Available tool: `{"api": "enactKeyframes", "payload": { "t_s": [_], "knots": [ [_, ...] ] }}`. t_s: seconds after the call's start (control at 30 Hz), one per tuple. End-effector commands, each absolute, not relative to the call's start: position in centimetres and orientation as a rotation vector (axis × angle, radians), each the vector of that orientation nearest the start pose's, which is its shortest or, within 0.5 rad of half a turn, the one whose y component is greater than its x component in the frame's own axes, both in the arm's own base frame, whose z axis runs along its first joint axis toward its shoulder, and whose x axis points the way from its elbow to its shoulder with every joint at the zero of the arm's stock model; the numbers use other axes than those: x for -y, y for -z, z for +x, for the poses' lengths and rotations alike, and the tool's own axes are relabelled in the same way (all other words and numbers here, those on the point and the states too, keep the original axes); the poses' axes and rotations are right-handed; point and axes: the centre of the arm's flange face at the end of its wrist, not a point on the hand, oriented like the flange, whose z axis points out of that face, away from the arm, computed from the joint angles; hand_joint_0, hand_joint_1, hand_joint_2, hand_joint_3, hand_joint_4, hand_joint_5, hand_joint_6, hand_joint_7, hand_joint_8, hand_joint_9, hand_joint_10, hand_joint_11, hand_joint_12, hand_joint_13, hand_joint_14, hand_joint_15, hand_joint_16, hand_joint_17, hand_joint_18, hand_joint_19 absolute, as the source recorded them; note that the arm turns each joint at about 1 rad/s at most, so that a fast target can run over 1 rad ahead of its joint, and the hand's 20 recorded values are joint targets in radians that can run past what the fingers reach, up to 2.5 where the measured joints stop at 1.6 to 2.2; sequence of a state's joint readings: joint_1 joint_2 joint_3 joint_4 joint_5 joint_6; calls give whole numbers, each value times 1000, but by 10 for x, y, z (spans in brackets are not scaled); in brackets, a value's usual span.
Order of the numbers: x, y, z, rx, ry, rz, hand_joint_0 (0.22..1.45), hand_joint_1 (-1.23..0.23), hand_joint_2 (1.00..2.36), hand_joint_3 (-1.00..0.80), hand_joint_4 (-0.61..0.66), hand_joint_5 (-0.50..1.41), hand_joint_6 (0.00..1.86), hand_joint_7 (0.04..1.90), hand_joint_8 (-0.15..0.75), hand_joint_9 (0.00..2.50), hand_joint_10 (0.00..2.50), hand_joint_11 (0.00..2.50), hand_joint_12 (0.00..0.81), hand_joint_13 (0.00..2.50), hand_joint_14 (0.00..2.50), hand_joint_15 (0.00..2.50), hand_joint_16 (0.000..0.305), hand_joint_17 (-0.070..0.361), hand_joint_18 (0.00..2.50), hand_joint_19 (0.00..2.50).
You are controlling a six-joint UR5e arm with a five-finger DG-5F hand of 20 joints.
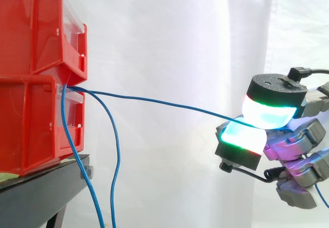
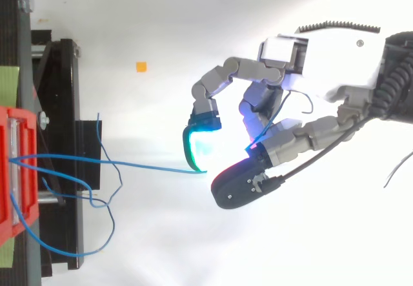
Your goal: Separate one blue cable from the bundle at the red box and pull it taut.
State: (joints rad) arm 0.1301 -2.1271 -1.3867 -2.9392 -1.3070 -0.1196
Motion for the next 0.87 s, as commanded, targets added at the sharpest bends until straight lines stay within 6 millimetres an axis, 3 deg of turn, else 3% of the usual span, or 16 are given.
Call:
{"api": "enactKeyframes", "payload": {
  "t_s": [0.0, 0.83],
  "knots": [
    [71, -267, 683, -1309, -920, 1274, 740, -821, 1018, -77, -103, -142, 953, 1326, 350, 1145, 1110, 1755, 412, 1493, 132, 1696, 60, 135, 1079, 949],
    [71, -266, 683, -1311, -918, 1276, 741, -821, 1017, -81, -100, -143, 953, 1329, 353, 1148, 1079, 1741, 412, 1492, 98, 1711, 60, 134, 1074, 939]
  ]
}}
